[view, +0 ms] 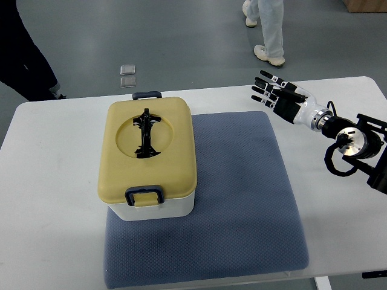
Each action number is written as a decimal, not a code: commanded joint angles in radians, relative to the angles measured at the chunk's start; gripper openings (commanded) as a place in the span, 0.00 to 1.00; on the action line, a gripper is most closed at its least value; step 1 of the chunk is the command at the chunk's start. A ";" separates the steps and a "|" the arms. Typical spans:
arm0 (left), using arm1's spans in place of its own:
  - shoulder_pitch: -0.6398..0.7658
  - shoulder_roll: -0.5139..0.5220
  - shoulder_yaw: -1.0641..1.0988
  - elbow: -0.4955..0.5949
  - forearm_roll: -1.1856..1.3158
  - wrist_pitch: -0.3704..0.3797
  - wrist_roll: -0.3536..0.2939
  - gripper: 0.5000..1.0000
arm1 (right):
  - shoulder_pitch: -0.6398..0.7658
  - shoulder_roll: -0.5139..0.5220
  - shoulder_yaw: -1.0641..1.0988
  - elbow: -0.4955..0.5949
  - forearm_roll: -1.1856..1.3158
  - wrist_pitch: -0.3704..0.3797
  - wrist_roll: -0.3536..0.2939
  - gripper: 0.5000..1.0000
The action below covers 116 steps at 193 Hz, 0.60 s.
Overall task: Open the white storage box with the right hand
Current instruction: 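Raise the right hand and move it toward the yellow-lidded box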
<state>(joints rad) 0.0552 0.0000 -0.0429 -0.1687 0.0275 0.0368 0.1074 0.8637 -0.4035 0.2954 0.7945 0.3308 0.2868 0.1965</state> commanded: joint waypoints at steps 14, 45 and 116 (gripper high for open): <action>0.002 0.000 0.003 0.000 0.000 0.011 0.002 1.00 | 0.000 0.002 0.001 0.000 -0.018 0.005 0.000 0.86; -0.002 0.000 0.001 -0.003 0.000 0.000 0.000 1.00 | 0.000 0.005 0.001 0.000 -0.026 0.005 0.000 0.86; -0.025 0.000 -0.002 0.000 -0.001 0.005 0.000 1.00 | 0.046 -0.026 0.001 0.003 -0.223 0.104 -0.002 0.86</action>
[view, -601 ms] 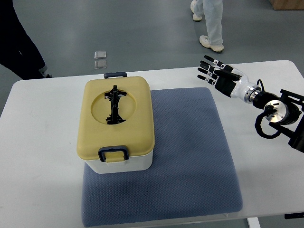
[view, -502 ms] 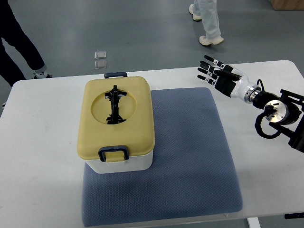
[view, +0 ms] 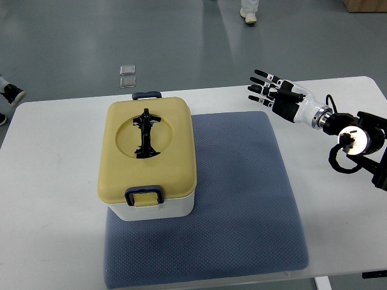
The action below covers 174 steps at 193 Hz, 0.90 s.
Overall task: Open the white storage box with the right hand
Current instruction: 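Raise the right hand and move it toward the yellow-lidded box, then reach the right hand over the black handle on the yellow lid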
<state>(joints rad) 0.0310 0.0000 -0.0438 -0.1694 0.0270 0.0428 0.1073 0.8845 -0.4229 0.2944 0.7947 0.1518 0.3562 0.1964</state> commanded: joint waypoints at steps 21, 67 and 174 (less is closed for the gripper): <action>0.000 0.000 0.001 0.001 0.001 -0.001 0.000 1.00 | 0.063 -0.020 0.002 0.003 -0.090 0.110 -0.002 0.86; 0.000 0.000 0.001 0.001 -0.001 -0.001 0.000 1.00 | 0.165 -0.080 0.000 0.005 -0.173 0.129 -0.002 0.86; 0.000 0.000 0.002 -0.001 -0.001 -0.001 0.000 1.00 | 0.373 -0.103 0.077 0.169 -1.081 0.124 0.173 0.86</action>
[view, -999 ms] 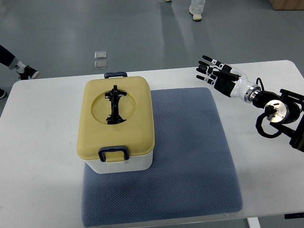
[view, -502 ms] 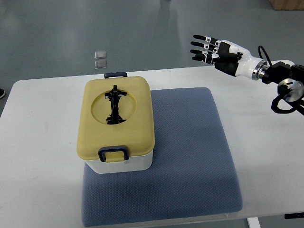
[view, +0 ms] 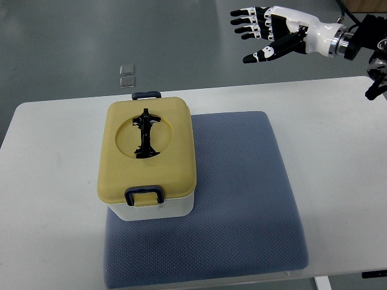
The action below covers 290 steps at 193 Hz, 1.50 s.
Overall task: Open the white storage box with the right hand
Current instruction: 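Reach the right hand over the black handle on the yellow lid, then close the right hand fingers around the black lid handle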
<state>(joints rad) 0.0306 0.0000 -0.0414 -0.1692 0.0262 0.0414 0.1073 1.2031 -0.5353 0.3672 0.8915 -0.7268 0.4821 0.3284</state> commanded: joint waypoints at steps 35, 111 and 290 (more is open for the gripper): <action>0.000 0.000 0.000 0.000 0.000 0.000 0.000 1.00 | 0.180 0.014 -0.002 0.156 -0.451 0.007 0.092 0.86; -0.001 0.000 0.000 0.000 0.001 0.000 0.000 1.00 | 0.302 0.198 -0.054 0.233 -0.787 0.055 0.127 0.86; 0.000 0.000 0.000 0.000 0.000 0.000 0.000 1.00 | 0.266 0.321 -0.225 0.195 -0.941 -0.152 0.116 0.85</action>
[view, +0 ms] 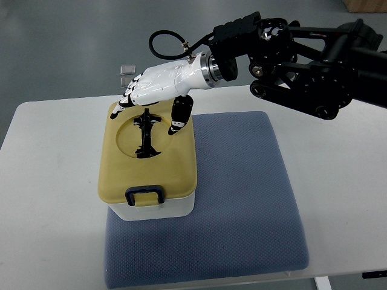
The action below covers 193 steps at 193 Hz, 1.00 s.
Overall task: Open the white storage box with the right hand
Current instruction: 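Close the right hand fingers around the black lid handle, then lift the yellow lid off the white box with the right hand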
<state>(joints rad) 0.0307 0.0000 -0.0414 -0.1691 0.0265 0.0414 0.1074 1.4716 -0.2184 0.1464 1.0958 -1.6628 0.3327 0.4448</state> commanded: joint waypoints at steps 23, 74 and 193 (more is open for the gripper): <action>0.000 0.000 0.000 0.000 0.000 0.000 0.000 1.00 | -0.017 0.017 -0.004 -0.024 -0.021 -0.020 0.000 0.83; 0.000 0.000 0.000 0.000 0.000 0.000 0.000 1.00 | -0.030 0.022 -0.002 -0.024 -0.021 -0.041 0.000 0.58; 0.000 0.000 0.000 0.000 0.000 0.000 0.000 1.00 | -0.036 0.037 0.016 -0.024 -0.012 -0.080 0.008 0.00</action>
<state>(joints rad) 0.0304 0.0000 -0.0414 -0.1692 0.0263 0.0414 0.1074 1.4358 -0.1902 0.1514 1.0721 -1.6812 0.2715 0.4480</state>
